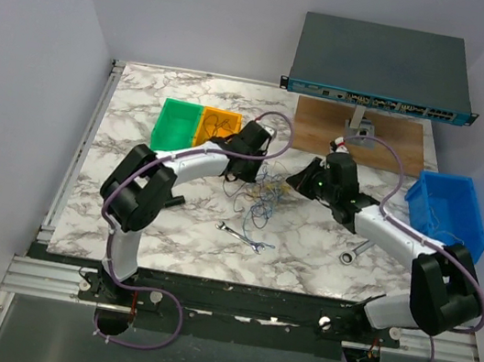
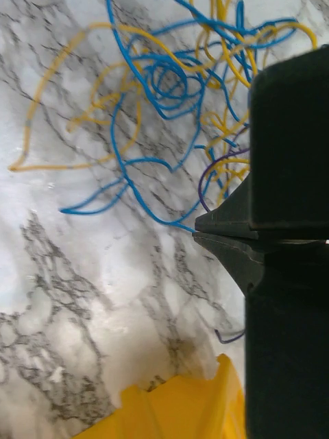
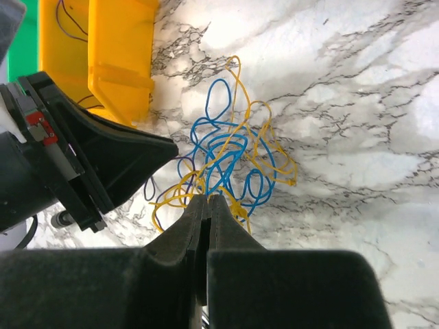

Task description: Untangle the cables

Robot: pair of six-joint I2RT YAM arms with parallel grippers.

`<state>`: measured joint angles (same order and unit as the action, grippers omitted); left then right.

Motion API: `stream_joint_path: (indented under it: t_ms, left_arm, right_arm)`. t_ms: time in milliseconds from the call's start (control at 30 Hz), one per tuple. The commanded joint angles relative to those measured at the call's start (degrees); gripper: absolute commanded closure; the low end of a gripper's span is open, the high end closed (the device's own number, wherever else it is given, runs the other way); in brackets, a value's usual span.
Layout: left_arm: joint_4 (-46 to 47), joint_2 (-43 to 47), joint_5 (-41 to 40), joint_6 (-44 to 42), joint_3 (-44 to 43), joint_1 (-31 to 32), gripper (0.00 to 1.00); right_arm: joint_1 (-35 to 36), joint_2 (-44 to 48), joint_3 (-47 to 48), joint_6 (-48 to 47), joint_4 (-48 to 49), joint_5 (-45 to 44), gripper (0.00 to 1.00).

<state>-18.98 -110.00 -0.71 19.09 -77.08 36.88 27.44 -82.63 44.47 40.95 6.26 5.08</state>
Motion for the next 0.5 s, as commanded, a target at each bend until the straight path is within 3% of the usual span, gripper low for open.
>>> stream_joint_path:
  t_ms: [0, 267, 467]
  left_arm:
    - [1.0, 6.7, -2.8, 0.1, 4.7, 0.2, 1.0]
    - [6.0, 21.5, -4.1, 2.2, 17.5, -0.7, 1.0]
    - [11.9, 28.7, -0.5, 7.0, 28.6, -0.4, 1.0]
  right_arm:
    - [0.5, 3.6, -1.5, 0.4, -3.5, -3.1, 0.99]
    - [0.5, 11.1, -5.1, -1.3, -9.5, -6.7, 0.99]
    - [0.4, 15.8, -9.3, -1.2, -12.0, -5.5, 0.99]
